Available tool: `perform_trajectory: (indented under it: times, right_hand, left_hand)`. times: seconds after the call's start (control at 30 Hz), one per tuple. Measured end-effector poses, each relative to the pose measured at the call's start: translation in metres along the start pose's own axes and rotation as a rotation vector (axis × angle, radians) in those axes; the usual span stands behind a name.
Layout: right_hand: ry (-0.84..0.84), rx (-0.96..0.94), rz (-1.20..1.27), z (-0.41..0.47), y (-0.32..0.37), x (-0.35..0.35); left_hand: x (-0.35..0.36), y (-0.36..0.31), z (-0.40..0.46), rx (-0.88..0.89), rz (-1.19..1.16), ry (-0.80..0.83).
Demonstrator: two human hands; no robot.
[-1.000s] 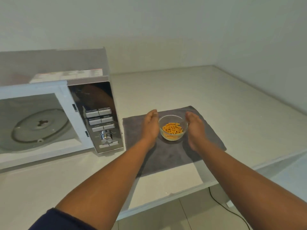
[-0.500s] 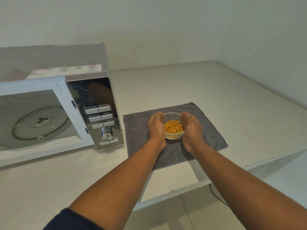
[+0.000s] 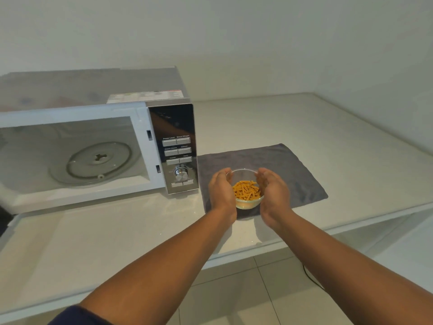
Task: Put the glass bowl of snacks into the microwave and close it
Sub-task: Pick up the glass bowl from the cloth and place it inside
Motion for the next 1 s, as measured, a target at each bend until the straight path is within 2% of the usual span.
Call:
perform_trajectory:
  times: [0.27,0.63,1.0]
  right_hand:
    - [0.088,0.025,-0.034,-0.046,-0.04,0.048]
    - [0.307,0.098,-0.052,-0.105,-0.098,0.153]
    - [0.466,0.081,-0.111,-0.136,-0.111,0.27]
  left_hand:
    - [-0.071,-0.029,-0.017,0.094,-0.012,-0.169]
    - [-0.189,-0.099,-0.019,0.22,-0.006,-0.378]
    - [-0.261,-0.18,0.019,0.349,0.036,-0.41]
Point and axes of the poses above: each hand's wrist, its own z-axis towards the middle knuckle, its own x-axis out of the palm, y = z × x, the point moved 7 cm from there along z, towards the middle knuckle, and after that the axes turned 11 degrees about x, right-handed, at the moved point
